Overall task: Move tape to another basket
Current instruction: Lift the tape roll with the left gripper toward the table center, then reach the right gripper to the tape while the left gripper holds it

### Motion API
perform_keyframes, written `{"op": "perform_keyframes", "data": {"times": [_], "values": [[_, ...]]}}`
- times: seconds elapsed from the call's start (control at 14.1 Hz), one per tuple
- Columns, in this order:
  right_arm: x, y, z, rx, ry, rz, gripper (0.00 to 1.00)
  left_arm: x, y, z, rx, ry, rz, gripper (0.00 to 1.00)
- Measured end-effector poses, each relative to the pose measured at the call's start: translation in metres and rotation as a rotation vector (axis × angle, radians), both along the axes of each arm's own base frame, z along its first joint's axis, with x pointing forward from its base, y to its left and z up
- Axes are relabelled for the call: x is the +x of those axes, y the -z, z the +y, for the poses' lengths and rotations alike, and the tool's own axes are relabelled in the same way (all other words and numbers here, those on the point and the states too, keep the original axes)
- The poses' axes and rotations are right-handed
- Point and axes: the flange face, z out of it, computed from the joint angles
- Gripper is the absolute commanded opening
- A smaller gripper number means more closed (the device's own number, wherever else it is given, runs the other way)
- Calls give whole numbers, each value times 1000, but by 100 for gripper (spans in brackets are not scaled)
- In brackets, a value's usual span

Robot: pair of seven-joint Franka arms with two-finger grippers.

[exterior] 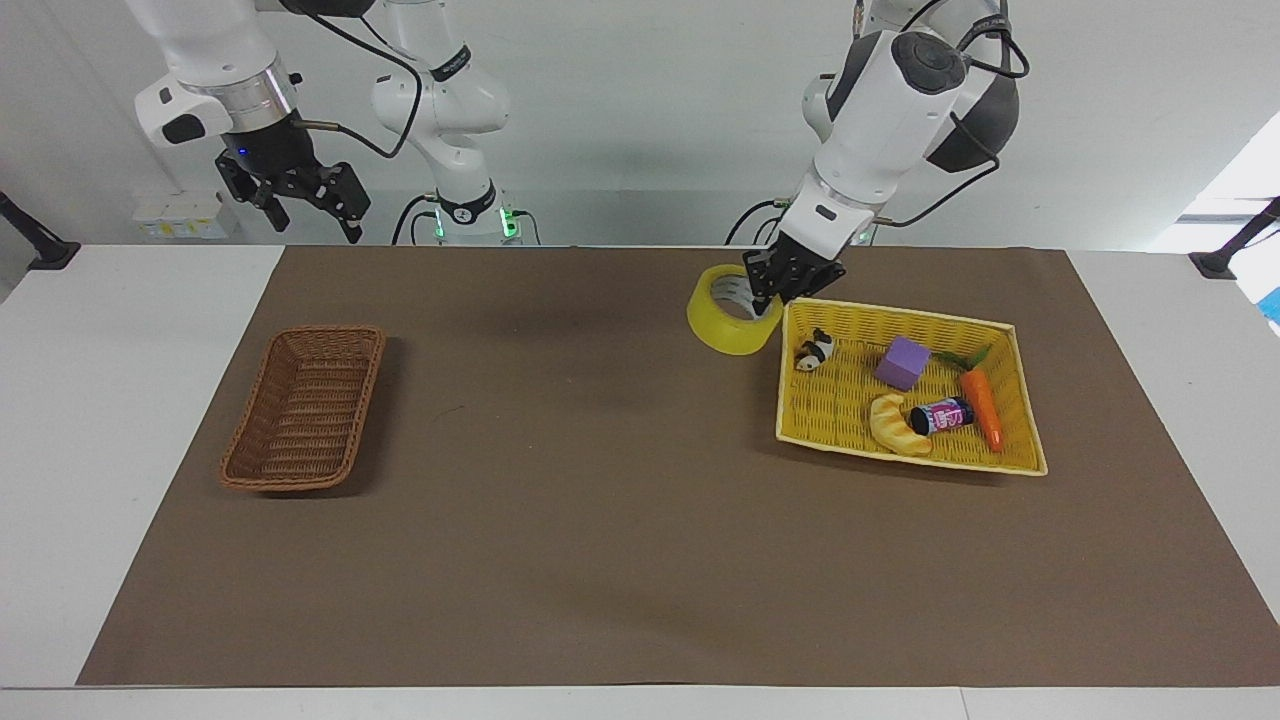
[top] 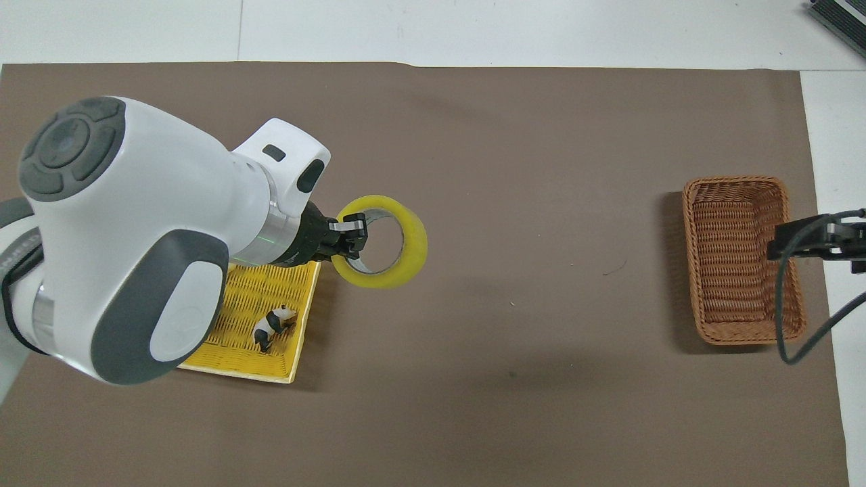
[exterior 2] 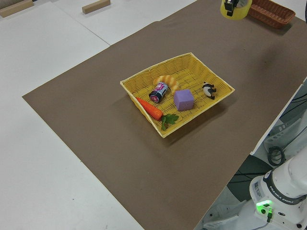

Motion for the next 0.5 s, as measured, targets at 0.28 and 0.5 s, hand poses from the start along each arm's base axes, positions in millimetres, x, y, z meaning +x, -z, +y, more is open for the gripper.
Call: {"op": "perform_keyframes", "data": {"times": [0.28, 0.5], "values": [[13, 25, 20, 143, -111, -21, 100, 0, 0, 0, -1, -1, 1, 0], [15, 36, 82, 274, -200, -24, 100, 0, 0, 0, -1, -1, 1, 0]]}}
